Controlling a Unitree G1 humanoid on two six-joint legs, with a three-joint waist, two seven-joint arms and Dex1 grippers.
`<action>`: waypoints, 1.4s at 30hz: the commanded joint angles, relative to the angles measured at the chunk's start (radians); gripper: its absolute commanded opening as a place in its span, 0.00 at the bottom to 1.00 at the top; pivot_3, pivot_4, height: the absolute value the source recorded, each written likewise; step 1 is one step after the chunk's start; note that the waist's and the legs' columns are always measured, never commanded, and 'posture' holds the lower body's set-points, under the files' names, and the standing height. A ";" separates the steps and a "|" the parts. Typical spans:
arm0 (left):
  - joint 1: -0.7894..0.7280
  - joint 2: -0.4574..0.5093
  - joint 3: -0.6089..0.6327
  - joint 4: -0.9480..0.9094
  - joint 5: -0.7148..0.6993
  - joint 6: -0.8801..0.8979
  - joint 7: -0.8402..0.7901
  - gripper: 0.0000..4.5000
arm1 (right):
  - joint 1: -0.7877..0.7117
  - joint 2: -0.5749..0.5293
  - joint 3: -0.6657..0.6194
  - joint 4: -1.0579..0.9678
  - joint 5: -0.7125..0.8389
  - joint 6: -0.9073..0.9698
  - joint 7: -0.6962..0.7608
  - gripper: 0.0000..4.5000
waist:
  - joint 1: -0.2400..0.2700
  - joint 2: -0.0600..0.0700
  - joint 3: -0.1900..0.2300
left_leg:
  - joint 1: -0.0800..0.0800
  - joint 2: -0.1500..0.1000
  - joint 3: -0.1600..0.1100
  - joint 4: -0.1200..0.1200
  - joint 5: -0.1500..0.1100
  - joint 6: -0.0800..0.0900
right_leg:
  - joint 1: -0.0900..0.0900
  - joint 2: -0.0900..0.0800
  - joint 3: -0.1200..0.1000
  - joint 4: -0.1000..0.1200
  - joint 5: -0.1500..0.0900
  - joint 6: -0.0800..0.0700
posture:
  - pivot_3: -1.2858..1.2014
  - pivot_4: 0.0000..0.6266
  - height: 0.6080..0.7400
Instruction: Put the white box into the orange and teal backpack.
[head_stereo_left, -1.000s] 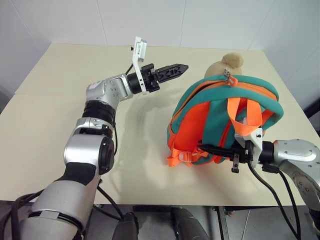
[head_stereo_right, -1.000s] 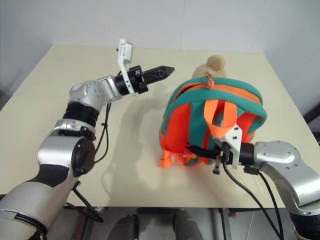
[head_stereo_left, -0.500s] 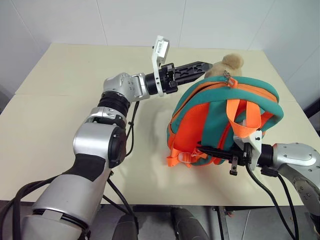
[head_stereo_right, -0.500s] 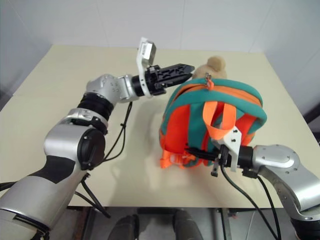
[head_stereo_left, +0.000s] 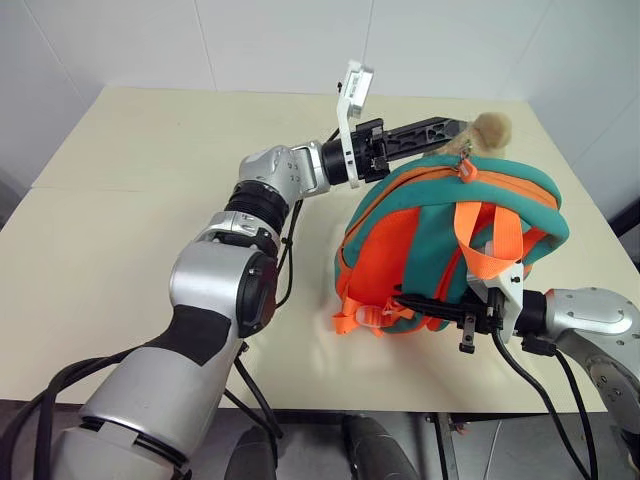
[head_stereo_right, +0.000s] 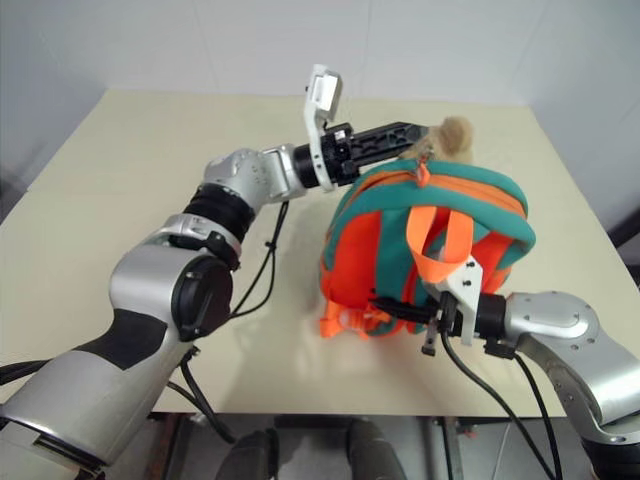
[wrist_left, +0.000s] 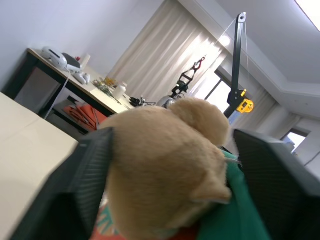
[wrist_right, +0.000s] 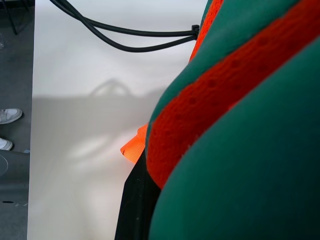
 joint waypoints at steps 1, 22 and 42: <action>-0.035 -0.005 0.004 -0.017 0.011 -0.009 -0.021 0.60 | 0.010 -0.006 -0.020 -0.040 0.012 -0.006 -0.002 0.03 | 0.000 0.000 0.000 | 0.000 0.000 0.000 0.000 0.000 0.000 | 0.000 0.000 0.000 0.000 0.000 0.000 | 0.52 0.24 1.00; 0.010 0.097 -0.138 -0.263 0.061 0.111 -0.201 0.00 | 0.001 -0.006 -0.014 -0.026 0.009 -0.007 0.002 0.03 | -0.001 0.000 0.000 | 0.000 0.000 0.000 0.000 0.000 0.000 | 0.000 0.000 0.000 0.000 0.000 0.000 | 0.52 0.24 1.00; 0.115 0.194 -0.136 -0.519 -0.008 0.244 0.007 0.00 | -0.048 0.008 0.025 0.025 -0.010 -0.019 0.023 0.03 | 0.002 0.000 0.000 | 0.001 -0.001 -0.001 0.008 0.000 0.000 | 0.002 0.000 0.000 0.006 0.001 0.001 | 0.52 0.24 1.00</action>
